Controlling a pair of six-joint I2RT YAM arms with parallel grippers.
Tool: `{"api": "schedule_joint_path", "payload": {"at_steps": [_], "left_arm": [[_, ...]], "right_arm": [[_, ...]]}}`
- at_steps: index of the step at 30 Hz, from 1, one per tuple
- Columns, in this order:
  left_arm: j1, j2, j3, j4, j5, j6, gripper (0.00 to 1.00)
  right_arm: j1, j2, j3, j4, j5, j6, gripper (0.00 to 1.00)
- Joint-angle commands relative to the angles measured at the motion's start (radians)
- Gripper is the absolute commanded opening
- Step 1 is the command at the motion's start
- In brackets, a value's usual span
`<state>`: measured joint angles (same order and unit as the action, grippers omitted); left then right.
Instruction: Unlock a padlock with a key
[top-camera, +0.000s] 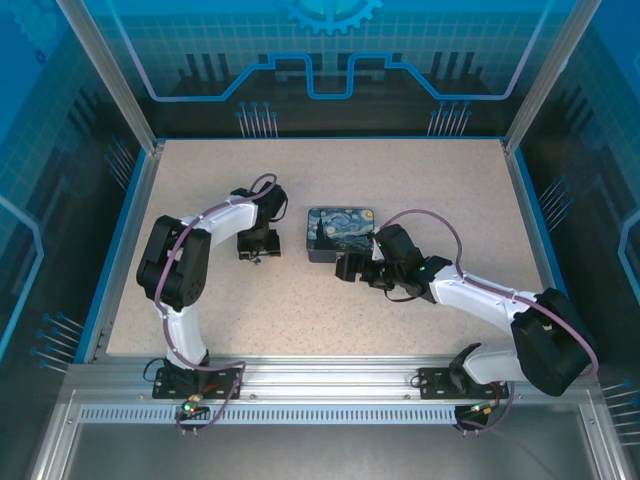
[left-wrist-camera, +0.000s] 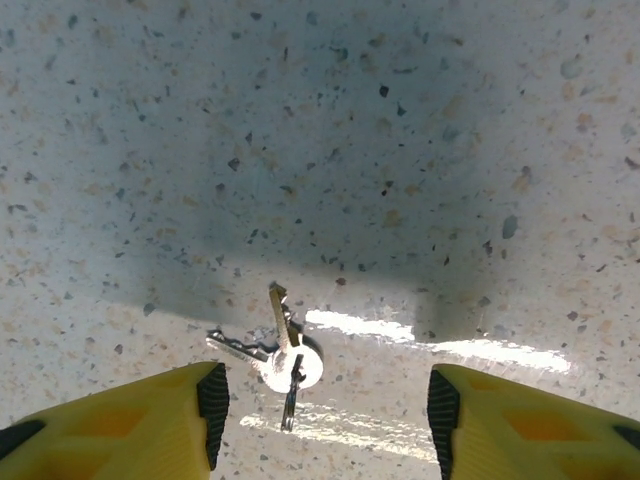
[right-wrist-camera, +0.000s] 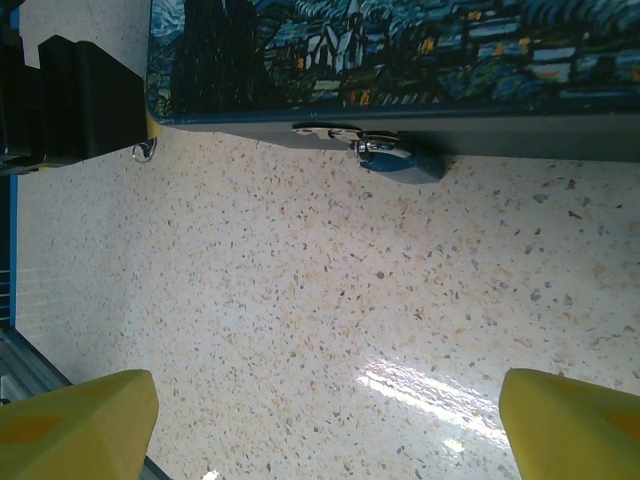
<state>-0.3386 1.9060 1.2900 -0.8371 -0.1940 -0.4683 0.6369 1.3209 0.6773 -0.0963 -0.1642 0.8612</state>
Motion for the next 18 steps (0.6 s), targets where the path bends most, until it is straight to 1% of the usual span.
{"api": "schedule_joint_path", "payload": {"at_steps": [1, 8, 12, 18], "left_arm": [[-0.007, 0.016, -0.026, 0.01, 0.022, 0.009, 0.55], [-0.007, 0.03, -0.045, 0.024, 0.018, 0.018, 0.51], [-0.007, 0.035, -0.049, 0.028, 0.019, 0.02, 0.45], [-0.007, 0.045, -0.052, 0.033, 0.017, 0.025, 0.44]], "right_arm": [[0.015, 0.013, 0.019, -0.019, 0.014, 0.01, 0.89], [0.015, 0.017, 0.019, -0.026, 0.02, 0.011, 0.89], [0.015, 0.017, 0.021, -0.031, 0.024, 0.013, 0.9], [0.015, 0.021, 0.024, -0.03, 0.023, 0.016, 0.9]]}}
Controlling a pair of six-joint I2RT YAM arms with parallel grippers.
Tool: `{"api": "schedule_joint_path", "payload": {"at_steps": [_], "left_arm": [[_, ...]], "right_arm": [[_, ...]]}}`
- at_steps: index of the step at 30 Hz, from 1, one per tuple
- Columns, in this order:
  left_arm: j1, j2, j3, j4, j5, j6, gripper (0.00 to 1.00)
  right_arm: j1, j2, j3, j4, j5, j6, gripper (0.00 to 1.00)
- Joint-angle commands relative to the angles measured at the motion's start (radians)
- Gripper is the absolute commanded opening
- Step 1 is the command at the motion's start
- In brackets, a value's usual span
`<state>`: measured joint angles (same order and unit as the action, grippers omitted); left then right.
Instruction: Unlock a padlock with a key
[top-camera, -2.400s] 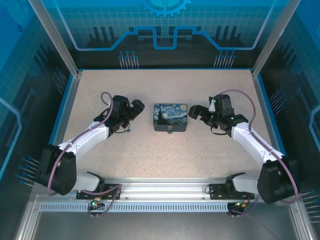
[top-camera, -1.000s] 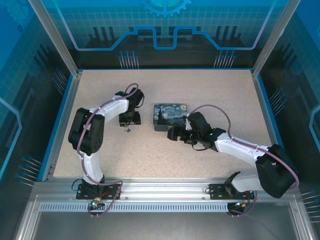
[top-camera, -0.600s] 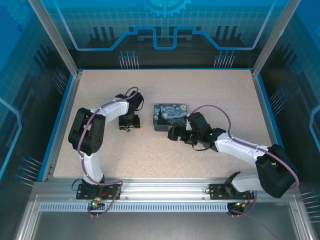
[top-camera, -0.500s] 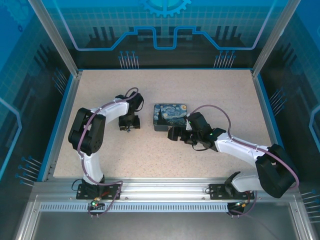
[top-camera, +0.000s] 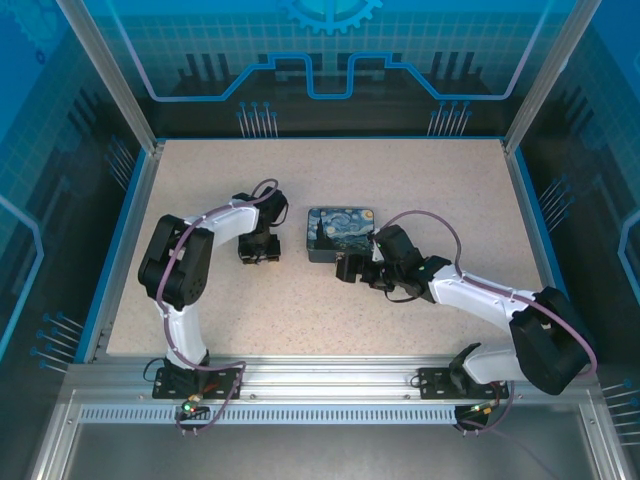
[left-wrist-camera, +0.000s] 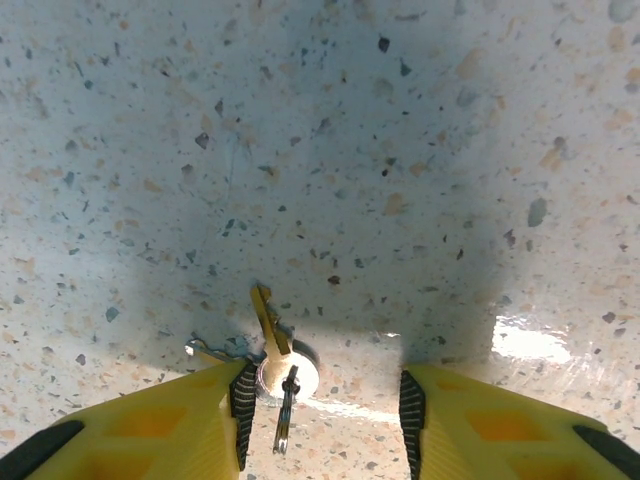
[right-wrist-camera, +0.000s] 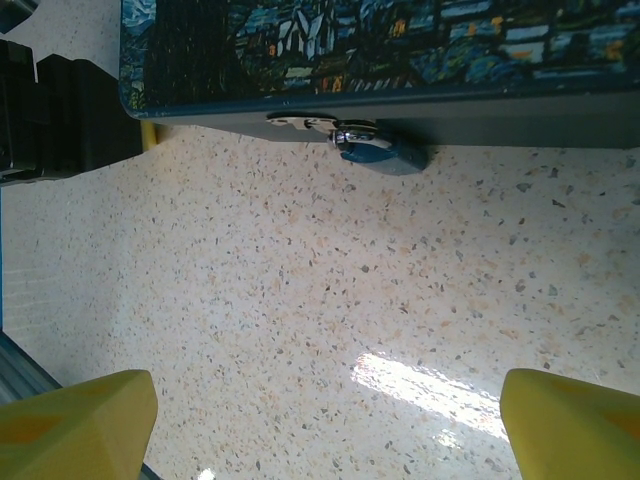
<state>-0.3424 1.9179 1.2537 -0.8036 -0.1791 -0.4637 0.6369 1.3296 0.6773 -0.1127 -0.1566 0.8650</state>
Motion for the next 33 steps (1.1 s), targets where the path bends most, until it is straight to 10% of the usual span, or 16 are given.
{"api": "schedule_joint_path", "payload": {"at_steps": [1, 33], "left_arm": [[-0.003, 0.035, -0.014, 0.0, 0.002, 0.022, 0.44], [0.02, 0.026, 0.028, -0.021, -0.017, 0.048, 0.55]], "right_arm": [[0.015, 0.014, 0.024, -0.012, 0.014, 0.012, 0.9], [0.018, 0.042, 0.036, -0.019, 0.022, 0.014, 0.9]]}}
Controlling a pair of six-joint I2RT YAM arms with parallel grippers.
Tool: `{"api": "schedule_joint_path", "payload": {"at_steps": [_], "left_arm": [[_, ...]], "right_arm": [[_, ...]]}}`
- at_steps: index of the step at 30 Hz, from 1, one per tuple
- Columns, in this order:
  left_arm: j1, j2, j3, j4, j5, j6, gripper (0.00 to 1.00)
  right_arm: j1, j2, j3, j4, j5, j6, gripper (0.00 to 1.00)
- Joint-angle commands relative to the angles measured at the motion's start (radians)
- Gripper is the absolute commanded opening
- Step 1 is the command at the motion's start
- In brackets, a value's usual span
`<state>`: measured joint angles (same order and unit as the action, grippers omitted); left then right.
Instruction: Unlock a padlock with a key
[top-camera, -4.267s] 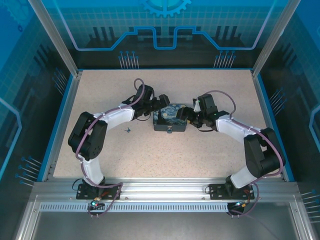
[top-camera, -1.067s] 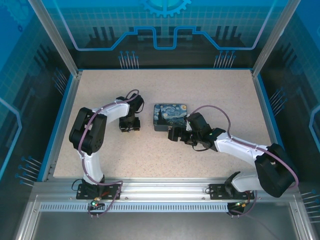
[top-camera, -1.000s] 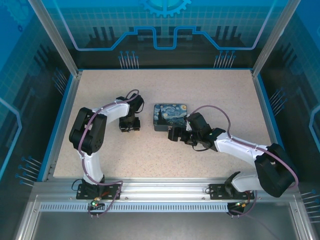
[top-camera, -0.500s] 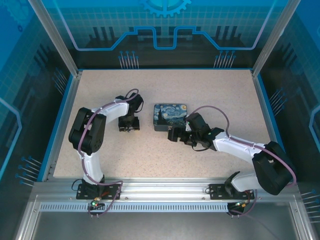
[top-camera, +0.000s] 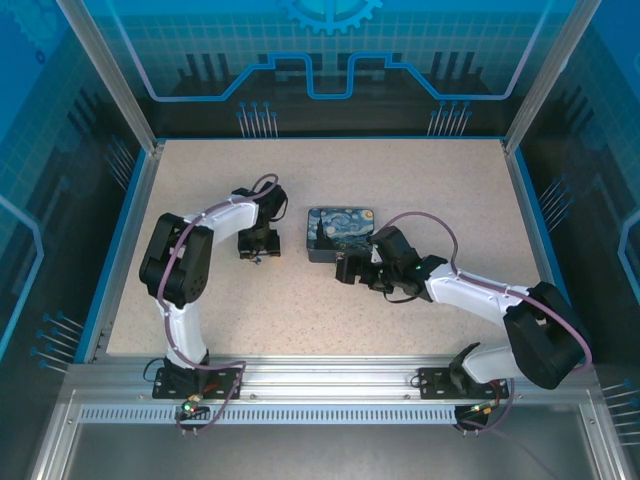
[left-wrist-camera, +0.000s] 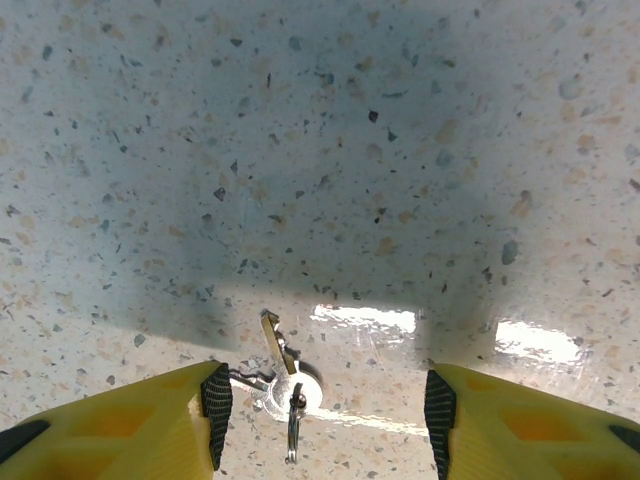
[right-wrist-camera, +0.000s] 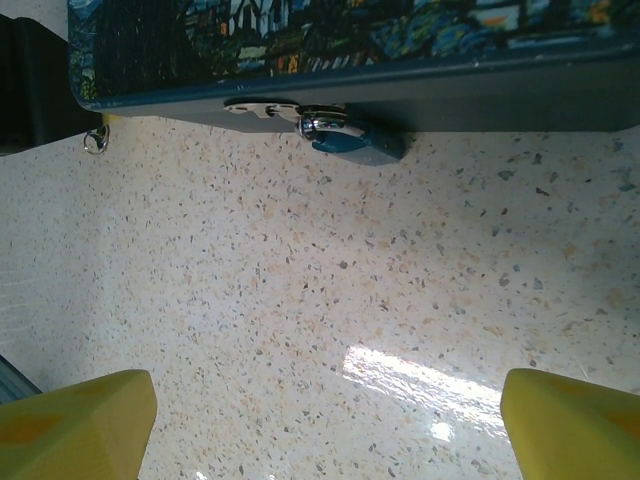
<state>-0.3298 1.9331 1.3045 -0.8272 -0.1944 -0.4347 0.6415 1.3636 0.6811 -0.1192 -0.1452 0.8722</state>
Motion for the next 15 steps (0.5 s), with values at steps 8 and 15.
{"api": "schedule_joint_path", "payload": {"at_steps": [8, 15], "left_arm": [[0.012, 0.03, -0.04, 0.033, 0.003, 0.025, 0.55], [0.014, 0.037, -0.053, 0.037, 0.005, 0.03, 0.51]], "right_arm": [[0.013, 0.014, 0.042, -0.015, 0.006, 0.008, 0.9], [0.013, -0.001, 0.039, -0.031, 0.019, 0.003, 0.9]]}}
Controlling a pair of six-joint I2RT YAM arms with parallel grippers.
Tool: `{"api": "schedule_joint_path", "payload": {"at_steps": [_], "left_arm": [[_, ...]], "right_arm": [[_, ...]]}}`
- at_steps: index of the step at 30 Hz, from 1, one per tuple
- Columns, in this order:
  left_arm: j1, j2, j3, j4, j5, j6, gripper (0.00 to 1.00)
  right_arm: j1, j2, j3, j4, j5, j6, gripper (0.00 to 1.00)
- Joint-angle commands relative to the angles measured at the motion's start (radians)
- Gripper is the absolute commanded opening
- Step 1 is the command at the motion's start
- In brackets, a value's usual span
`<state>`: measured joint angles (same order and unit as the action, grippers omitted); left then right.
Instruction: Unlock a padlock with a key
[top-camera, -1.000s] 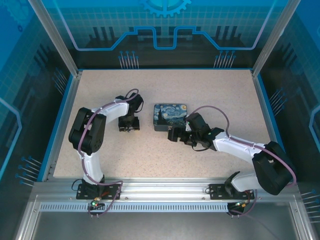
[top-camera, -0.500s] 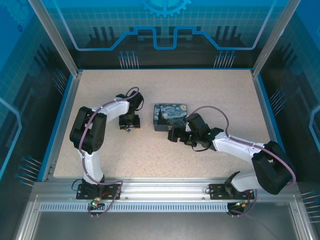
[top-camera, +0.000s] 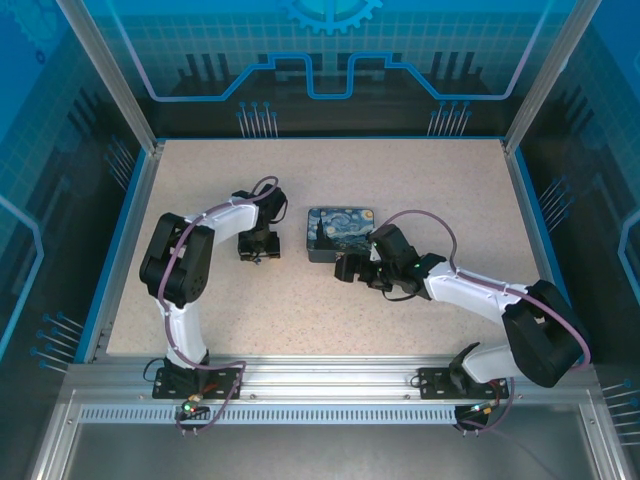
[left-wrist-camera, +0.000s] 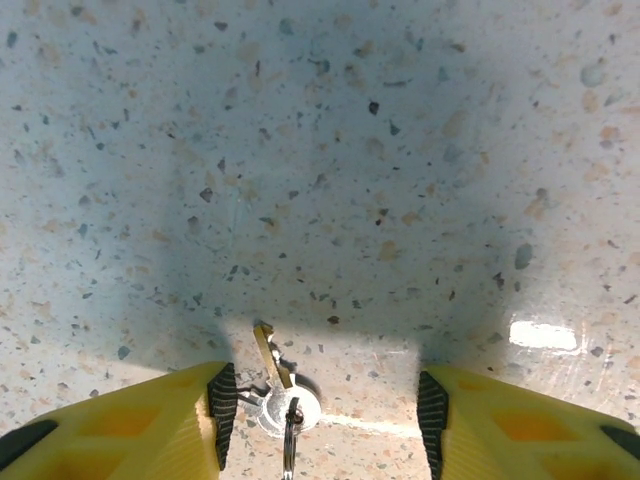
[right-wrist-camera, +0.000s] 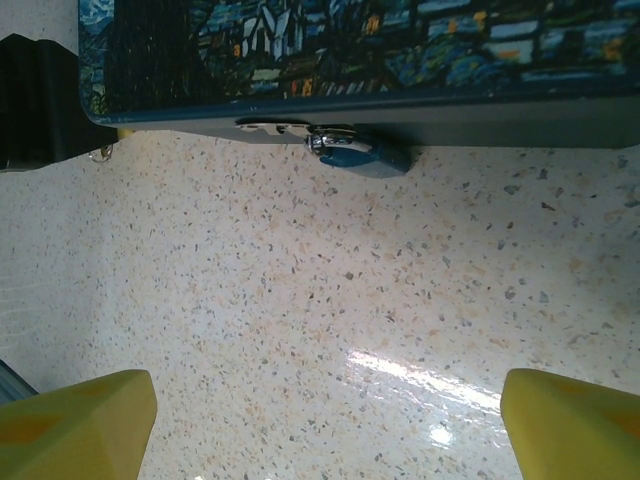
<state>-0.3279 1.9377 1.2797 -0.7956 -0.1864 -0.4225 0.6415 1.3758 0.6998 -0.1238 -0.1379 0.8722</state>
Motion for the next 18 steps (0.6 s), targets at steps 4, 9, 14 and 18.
{"api": "schedule_joint_path", "payload": {"at_steps": [4, 9, 14, 18], "left_arm": [[0.012, 0.01, -0.04, 0.0, 0.001, 0.014, 0.46], [0.012, -0.013, -0.051, -0.013, 0.001, 0.007, 0.42], [0.012, -0.012, -0.064, -0.011, -0.001, 0.005, 0.33], [0.012, -0.011, -0.075, -0.008, 0.005, -0.004, 0.28]], "right_arm": [[0.013, -0.007, 0.025, -0.023, 0.01, 0.004, 0.9], [0.014, 0.005, 0.033, -0.018, 0.006, 0.01, 0.9], [0.014, 0.007, 0.041, -0.022, 0.005, 0.012, 0.9], [0.014, 0.008, 0.053, -0.033, 0.008, 0.01, 0.9]]}}
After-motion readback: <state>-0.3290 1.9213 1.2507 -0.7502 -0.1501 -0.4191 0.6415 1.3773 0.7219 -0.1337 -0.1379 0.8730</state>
